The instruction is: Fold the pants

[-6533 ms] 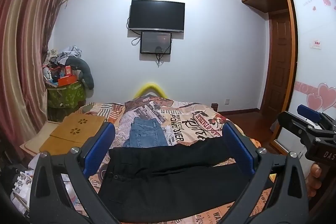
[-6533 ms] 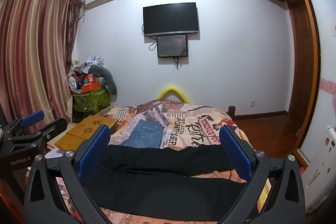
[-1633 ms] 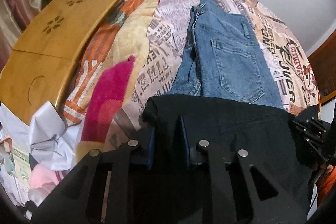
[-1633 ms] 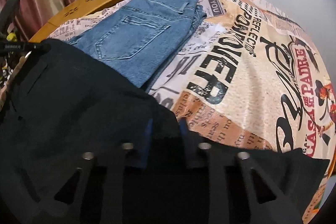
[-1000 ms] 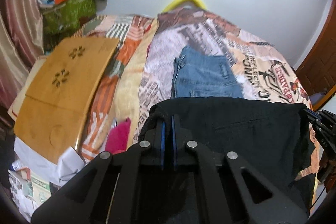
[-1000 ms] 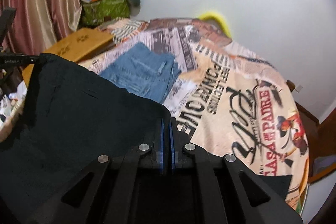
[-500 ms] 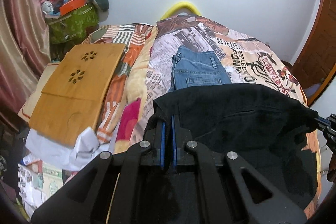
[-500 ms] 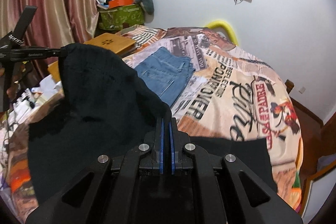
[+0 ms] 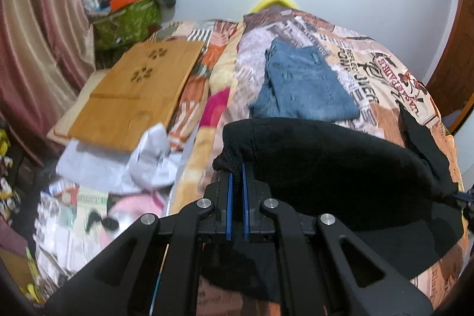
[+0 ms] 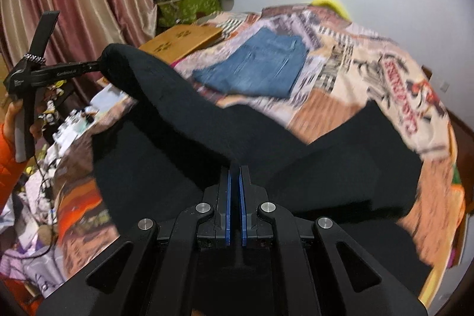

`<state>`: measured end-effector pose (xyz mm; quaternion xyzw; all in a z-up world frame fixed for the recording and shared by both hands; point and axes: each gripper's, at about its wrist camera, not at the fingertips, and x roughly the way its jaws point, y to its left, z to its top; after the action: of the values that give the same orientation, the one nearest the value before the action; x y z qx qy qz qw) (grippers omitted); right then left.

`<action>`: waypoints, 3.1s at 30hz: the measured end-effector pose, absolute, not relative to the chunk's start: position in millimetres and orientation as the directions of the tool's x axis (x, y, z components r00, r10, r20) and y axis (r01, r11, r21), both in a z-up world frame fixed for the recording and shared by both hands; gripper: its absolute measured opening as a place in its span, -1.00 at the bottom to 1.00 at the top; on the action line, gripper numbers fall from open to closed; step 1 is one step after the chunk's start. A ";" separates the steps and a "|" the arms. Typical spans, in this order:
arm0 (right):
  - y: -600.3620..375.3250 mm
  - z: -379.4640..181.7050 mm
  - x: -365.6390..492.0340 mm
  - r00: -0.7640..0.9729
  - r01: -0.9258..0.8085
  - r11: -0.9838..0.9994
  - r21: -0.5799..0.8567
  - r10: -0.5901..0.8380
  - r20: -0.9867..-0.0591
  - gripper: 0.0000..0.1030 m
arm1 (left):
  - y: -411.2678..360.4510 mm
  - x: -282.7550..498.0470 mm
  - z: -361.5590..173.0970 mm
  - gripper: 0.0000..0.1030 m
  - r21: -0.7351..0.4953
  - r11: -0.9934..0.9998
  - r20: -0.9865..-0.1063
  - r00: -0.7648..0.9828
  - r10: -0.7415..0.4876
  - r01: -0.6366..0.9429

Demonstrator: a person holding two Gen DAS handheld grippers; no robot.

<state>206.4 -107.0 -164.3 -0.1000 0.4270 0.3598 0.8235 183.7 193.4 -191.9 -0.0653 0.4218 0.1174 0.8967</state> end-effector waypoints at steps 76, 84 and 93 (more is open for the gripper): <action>-172.4 -249.3 436.3 0.382 -0.353 0.923 0.155 0.293 -0.876 -0.88 | 50.8 321.6 -271.9 0.61 0.026 0.998 -0.899 0.435 0.045 -0.051; -194.3 -194.2 406.3 0.469 -0.353 0.918 0.182 0.342 -0.814 -0.96 | 41.5 299.1 -255.5 0.61 0.047 0.998 -0.893 0.447 0.057 -0.033; -225.9 -131.8 375.4 0.510 -0.334 0.917 0.217 0.369 -0.776 -0.95 | 14.0 273.6 -253.3 0.68 0.082 0.996 -0.894 0.444 0.064 0.021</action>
<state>375.4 -225.9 -131.8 0.0199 0.4515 0.2023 0.8688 273.6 14.0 -253.3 0.0404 0.5273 0.0125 0.8486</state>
